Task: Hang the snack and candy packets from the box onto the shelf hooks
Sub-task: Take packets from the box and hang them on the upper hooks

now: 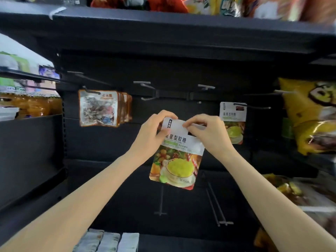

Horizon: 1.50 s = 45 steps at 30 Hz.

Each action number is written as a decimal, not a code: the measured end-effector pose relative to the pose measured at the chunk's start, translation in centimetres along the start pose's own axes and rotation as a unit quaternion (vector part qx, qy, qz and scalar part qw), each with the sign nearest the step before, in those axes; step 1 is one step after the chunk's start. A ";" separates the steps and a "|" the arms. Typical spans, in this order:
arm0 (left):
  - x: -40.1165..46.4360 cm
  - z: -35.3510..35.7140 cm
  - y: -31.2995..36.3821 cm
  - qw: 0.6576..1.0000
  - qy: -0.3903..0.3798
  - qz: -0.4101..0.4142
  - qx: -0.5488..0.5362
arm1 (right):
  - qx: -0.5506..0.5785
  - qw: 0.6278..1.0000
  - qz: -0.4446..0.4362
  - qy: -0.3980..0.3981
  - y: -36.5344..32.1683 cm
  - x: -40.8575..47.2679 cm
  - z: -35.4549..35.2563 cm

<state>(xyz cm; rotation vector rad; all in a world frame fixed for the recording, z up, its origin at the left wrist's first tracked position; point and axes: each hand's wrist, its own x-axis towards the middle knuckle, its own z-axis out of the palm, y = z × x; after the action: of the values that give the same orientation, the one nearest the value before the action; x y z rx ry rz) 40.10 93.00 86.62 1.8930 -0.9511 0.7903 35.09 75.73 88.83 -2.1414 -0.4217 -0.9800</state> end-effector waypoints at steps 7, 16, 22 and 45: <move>2.2 8.3 6.2 0.998 0.044 0.028 -0.017 | -0.013 0.994 -0.013 0.111 5.2 -1.6 -8.8; 5.5 15.0 11.5 0.990 0.126 0.061 -0.014 | -0.051 0.976 -0.081 0.195 8.9 -1.3 -15.3; 6.9 17.4 12.2 0.989 0.144 0.037 0.008 | -0.047 0.977 -0.068 0.195 10.8 0.1 -16.6; 8.9 20.3 9.3 0.982 0.182 -0.026 0.053 | -0.159 0.970 -0.079 0.164 14.2 2.0 -14.3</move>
<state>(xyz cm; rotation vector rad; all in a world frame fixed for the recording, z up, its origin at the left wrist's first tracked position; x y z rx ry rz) 39.96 69.11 88.69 1.7722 -0.6401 1.1270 36.87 55.62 89.75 -2.1882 -0.2895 -1.5545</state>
